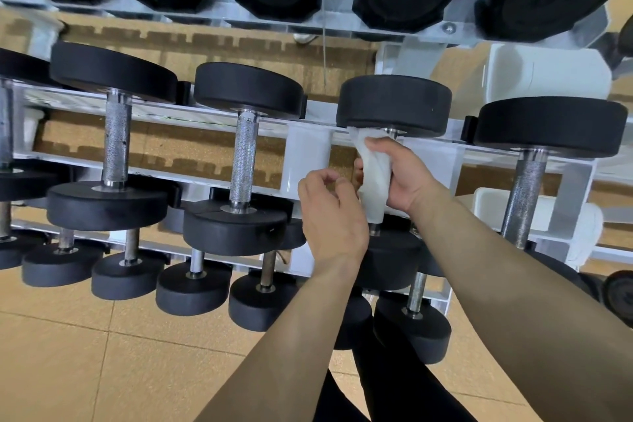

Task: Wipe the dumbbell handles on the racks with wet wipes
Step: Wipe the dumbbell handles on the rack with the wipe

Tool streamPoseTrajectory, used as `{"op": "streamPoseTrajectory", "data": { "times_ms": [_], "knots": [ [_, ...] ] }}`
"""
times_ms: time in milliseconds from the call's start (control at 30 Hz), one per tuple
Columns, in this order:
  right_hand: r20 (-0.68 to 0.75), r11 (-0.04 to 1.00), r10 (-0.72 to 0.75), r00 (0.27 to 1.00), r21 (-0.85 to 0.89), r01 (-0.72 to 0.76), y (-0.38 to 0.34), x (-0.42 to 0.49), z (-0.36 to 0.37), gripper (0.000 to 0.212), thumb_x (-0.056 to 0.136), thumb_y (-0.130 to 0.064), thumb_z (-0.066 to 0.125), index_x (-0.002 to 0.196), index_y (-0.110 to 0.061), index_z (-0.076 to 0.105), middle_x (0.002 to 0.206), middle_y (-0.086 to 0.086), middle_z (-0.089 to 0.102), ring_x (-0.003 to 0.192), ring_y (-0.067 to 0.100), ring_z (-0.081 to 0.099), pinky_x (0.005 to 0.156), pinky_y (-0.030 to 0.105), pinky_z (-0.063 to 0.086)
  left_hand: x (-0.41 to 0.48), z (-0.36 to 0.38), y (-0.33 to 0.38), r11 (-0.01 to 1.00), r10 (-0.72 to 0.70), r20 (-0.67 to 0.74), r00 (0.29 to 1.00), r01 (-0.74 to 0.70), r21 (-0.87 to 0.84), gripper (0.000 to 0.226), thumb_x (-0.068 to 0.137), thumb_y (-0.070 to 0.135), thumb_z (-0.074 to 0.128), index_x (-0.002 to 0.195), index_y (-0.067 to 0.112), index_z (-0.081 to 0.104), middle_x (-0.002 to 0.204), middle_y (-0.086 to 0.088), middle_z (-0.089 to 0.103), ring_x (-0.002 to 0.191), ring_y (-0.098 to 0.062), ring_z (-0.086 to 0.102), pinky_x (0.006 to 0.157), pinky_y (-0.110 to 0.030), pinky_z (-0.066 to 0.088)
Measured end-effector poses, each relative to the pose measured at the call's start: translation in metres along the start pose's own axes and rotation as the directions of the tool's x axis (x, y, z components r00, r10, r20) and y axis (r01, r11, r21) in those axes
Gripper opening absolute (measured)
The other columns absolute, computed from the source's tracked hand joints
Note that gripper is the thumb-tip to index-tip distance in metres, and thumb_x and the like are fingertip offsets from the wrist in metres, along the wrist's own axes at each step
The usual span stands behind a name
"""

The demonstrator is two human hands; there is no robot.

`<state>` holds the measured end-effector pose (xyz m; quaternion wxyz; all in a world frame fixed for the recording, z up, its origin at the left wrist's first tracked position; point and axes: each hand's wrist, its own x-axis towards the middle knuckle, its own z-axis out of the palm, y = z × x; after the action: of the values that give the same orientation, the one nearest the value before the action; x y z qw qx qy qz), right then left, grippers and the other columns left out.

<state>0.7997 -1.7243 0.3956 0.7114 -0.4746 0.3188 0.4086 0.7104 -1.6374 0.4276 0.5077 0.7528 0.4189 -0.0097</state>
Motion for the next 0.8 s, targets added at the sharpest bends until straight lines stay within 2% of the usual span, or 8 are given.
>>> {"op": "streamPoseTrajectory", "data": {
  "times_ms": [133,200,267,400,500,633,733,800],
  "knots": [
    [-0.151,0.967,-0.115,0.982,-0.245,0.075,0.022,-0.006,-0.003,0.024,0.087,-0.018,0.074,0.106,-0.005,0.068,0.088,0.012,0.075,0.082,0.028,0.074,0.067,0.036,0.059,-0.001,-0.001,-0.001,1.000,0.010,0.001,1.000,-0.010,-0.005,0.007,0.098,0.023,0.047,0.097,0.027,0.053,0.108,0.006,0.056,0.088,-0.015,0.058,0.079,-0.032,0.045],
    [-0.201,0.922,-0.126,0.972,-0.385,0.040,0.033,-0.015,-0.002,0.024,0.086,-0.020,0.074,0.100,-0.003,0.065,0.083,0.017,0.073,0.071,0.033,0.071,0.056,0.035,0.054,-0.001,-0.001,0.000,1.000,0.012,0.004,1.000,-0.012,-0.001,0.007,0.098,0.023,0.047,0.097,0.027,0.053,0.109,0.006,0.056,0.088,-0.015,0.058,0.080,-0.034,0.047],
    [-0.230,0.915,-0.120,0.966,-0.402,0.018,0.035,-0.016,0.003,0.021,0.086,-0.018,0.070,0.097,-0.002,0.063,0.077,0.019,0.068,0.064,0.030,0.065,0.052,0.031,0.049,-0.001,-0.001,0.000,1.000,0.013,0.000,1.000,-0.013,0.000,0.007,0.098,0.023,0.047,0.097,0.027,0.053,0.109,0.006,0.056,0.091,-0.016,0.058,0.082,-0.035,0.047],
    [-0.301,0.964,-0.135,0.944,-0.261,0.055,0.015,-0.005,0.012,0.018,0.081,-0.012,0.076,0.095,-0.006,0.067,0.084,0.014,0.072,0.074,0.026,0.071,0.060,0.034,0.058,-0.001,-0.001,0.000,1.000,0.021,-0.003,1.000,-0.021,0.013,0.008,0.098,0.023,0.047,0.096,0.029,0.052,0.107,0.008,0.054,0.090,-0.015,0.056,0.079,-0.033,0.043],
    [-0.138,0.994,-0.098,0.986,-0.067,0.089,-0.007,-0.001,0.008,0.005,0.087,-0.011,0.073,0.088,-0.010,0.068,0.072,0.007,0.061,0.061,0.020,0.062,0.053,0.031,0.054,-0.001,-0.001,0.001,1.000,0.008,0.005,1.000,-0.008,0.016,0.009,0.099,0.023,0.046,0.097,0.029,0.052,0.106,0.011,0.053,0.089,-0.012,0.056,0.078,-0.030,0.041],
    [0.171,0.980,0.014,0.985,0.191,-0.047,-0.001,0.012,-0.006,0.020,0.077,-0.019,0.077,0.071,-0.013,0.059,0.061,-0.002,0.045,0.051,0.011,0.043,0.054,0.023,0.041,-0.001,-0.001,0.000,1.000,0.003,0.006,1.000,-0.003,0.020,0.009,0.099,0.023,0.046,0.098,0.028,0.053,0.106,0.010,0.053,0.088,-0.009,0.055,0.079,-0.031,0.042],
    [0.319,0.973,0.054,0.946,0.195,-0.121,0.015,0.015,-0.012,0.030,0.058,-0.021,0.086,0.074,-0.011,0.064,0.053,-0.005,0.041,0.047,0.007,0.040,0.052,0.020,0.041,-0.001,-0.001,0.000,1.000,0.007,0.004,1.000,-0.007,0.024,0.008,0.099,0.024,0.046,0.098,0.027,0.053,0.107,0.011,0.053,0.086,-0.011,0.056,0.080,-0.032,0.044],
    [0.296,0.987,0.118,0.948,0.069,-0.144,0.022,0.006,-0.015,0.015,0.066,-0.022,0.077,0.071,-0.010,0.068,0.051,-0.003,0.042,0.046,0.009,0.044,0.051,0.023,0.046,-0.001,-0.001,0.000,1.000,0.010,0.009,1.000,-0.010,0.028,0.008,0.098,0.024,0.046,0.099,0.026,0.053,0.106,0.010,0.053,0.086,-0.014,0.058,0.081,-0.034,0.045]
  ]
}}
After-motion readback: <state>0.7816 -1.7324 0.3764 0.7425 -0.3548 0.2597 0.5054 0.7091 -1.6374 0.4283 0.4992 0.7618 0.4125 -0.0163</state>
